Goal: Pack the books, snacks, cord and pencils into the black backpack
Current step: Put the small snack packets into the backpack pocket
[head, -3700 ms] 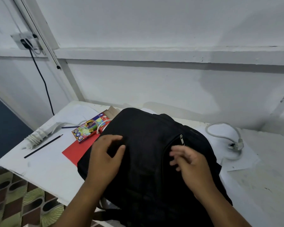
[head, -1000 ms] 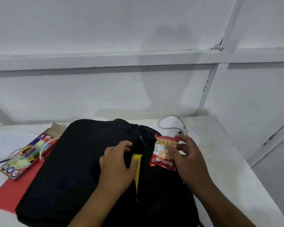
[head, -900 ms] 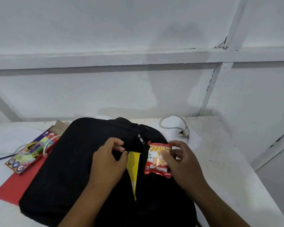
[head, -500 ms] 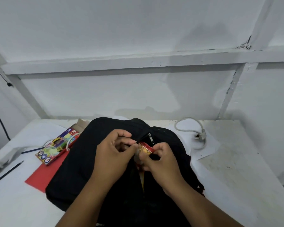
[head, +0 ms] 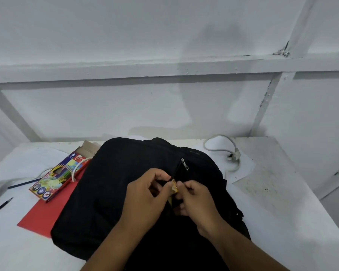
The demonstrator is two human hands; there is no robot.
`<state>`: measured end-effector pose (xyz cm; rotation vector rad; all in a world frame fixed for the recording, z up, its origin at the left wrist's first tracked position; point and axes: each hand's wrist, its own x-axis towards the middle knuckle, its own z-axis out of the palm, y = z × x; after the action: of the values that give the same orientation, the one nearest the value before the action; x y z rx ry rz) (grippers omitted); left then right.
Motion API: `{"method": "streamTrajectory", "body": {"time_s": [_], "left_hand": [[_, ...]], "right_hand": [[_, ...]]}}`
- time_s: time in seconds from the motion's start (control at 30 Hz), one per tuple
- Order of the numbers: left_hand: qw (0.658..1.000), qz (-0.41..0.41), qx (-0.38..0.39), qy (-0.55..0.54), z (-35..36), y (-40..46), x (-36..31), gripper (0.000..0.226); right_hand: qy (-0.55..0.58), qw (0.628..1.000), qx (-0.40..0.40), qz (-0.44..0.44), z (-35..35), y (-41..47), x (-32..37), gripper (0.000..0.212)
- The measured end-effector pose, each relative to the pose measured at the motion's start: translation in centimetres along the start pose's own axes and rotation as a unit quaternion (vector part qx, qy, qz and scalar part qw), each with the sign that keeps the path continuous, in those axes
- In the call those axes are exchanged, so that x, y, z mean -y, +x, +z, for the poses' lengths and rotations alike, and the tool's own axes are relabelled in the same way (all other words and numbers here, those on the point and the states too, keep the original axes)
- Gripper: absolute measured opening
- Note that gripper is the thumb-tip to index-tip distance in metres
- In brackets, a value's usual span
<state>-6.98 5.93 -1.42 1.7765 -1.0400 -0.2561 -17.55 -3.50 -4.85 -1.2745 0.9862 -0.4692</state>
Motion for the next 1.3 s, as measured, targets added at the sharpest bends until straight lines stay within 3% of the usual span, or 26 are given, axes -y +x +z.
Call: {"method": "streamTrajectory", "body": {"time_s": [0.13,0.23,0.33,0.43,0.53,0.63,0.7,0.83,1.0,1.13,1.3], "left_hand": [[0.993,0.089,0.057,0.06,-0.1,-0.4,0.2,0.014],[0.989,0.09,0.073,0.09,-0.1,-0.4,1.9,0.022],[0.983,0.098,0.1,0.12,0.3,-0.8,3.6,0.026],[0.978,0.105,0.12,0.135,1.0,-1.2,4.3,0.028],[0.975,0.101,0.135,0.143,1.4,-1.0,4.2,0.03],[0.969,0.097,0.154,0.166,2.0,-0.4,4.4,0.029],[0.965,0.102,0.154,0.186,2.5,-0.2,4.6,0.028],[0.974,0.068,0.13,0.17,2.9,-0.7,3.8,0.024],[0.984,0.026,0.073,0.162,3.5,-1.9,1.5,0.019],[0.984,-0.031,0.085,0.151,4.6,-4.0,-1.8,0.064],[0.972,-0.096,0.13,0.168,4.9,-6.4,-6.2,0.109]], "right_hand": [[0.095,0.991,0.065,0.067,0.5,0.4,1.4,0.037],[0.153,0.978,0.099,0.104,-0.7,-0.1,1.6,0.038],[0.094,0.995,-0.034,0.015,-2.9,-1.1,0.7,0.022],[-0.002,0.981,-0.181,-0.072,-5.6,-1.7,-0.6,0.013],[-0.157,0.959,-0.221,-0.081,-8.0,-1.5,-1.7,0.022],[-0.282,0.94,-0.189,-0.021,-9.4,-0.8,-2.4,0.06],[-0.313,0.939,-0.144,0.009,-9.9,-0.3,-2.3,0.067],[-0.281,0.957,-0.06,0.039,-10.9,0.8,-1.2,0.046],[-0.123,0.989,0.029,0.077,-11.4,1.9,1.3,0.021],[0.014,0.99,0.113,0.08,-10.8,2.2,2.8,0.021],[0.104,0.971,0.203,0.076,-8.8,1.5,6.2,0.016]]}}
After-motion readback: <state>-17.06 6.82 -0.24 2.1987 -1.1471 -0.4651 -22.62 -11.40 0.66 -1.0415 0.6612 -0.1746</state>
